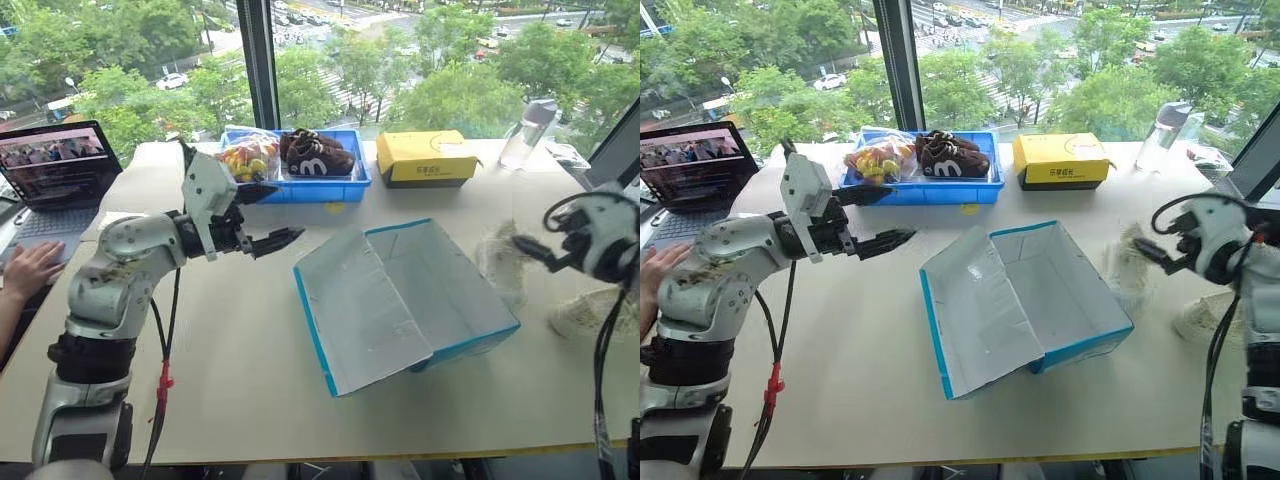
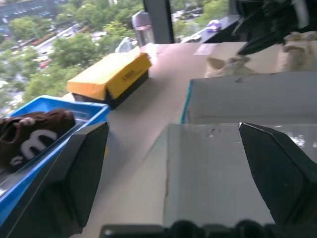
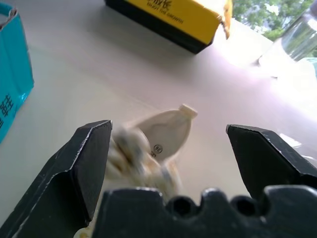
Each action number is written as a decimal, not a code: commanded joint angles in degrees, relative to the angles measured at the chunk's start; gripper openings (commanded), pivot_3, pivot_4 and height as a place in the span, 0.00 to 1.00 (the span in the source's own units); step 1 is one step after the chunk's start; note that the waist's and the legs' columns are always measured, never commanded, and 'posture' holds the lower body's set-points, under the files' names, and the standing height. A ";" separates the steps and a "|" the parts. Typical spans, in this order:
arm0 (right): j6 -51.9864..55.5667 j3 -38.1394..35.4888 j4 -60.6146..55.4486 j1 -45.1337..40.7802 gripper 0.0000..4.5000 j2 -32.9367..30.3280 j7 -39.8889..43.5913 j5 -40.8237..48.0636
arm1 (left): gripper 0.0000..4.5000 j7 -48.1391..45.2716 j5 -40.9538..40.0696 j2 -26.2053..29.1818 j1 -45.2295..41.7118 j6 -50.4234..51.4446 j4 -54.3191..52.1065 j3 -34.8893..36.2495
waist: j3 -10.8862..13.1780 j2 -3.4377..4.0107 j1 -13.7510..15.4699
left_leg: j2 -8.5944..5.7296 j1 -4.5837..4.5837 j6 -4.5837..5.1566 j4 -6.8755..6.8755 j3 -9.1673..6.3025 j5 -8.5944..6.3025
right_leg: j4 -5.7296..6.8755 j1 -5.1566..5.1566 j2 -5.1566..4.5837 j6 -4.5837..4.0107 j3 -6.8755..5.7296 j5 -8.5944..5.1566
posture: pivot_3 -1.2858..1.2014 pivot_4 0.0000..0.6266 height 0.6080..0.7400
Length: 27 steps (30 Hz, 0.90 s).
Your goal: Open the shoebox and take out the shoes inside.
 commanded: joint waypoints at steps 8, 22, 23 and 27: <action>7.95 -16.04 -22.47 16.65 0.99 5.51 -1.31 10.17 | 1.00 13.76 6.54 -6.83 7.80 -8.30 -1.09 5.28 | 0.03 -0.08 0.02 | 0.01 0.16 0.03 0.07 0.00 -0.02 | -0.21 0.19 -0.04 0.06 0.04 0.04 | 0.52 0.24 1.00; -11.67 -16.16 -34.87 38.55 0.99 33.03 -23.96 -1.62 | 1.00 29.88 18.02 -19.30 28.09 -23.69 4.64 6.30 | -0.14 -0.06 0.92 | -0.01 0.24 -0.06 -0.03 0.02 -0.02 | -0.08 0.11 -0.22 0.06 0.12 0.04 | 0.52 0.24 1.00; -12.42 -14.71 -34.86 40.11 0.99 34.53 -24.37 -2.24 | 1.00 30.20 19.51 -19.62 29.23 -24.79 4.99 5.25 | -0.15 -0.05 0.90 | 0.00 0.27 -0.07 -0.04 0.02 -0.05 | -0.11 0.13 -0.22 0.05 0.11 0.04 | 0.52 0.24 1.00; -14.78 -9.47 -33.84 42.28 0.99 37.18 -25.13 -4.30 | 1.00 31.22 21.37 -21.85 31.90 -27.96 9.44 3.56 | -0.19 0.02 0.06 | -0.01 0.31 -0.08 -0.02 0.09 -0.04 | -0.07 0.08 -0.37 0.04 0.20 0.05 | 0.52 0.24 1.00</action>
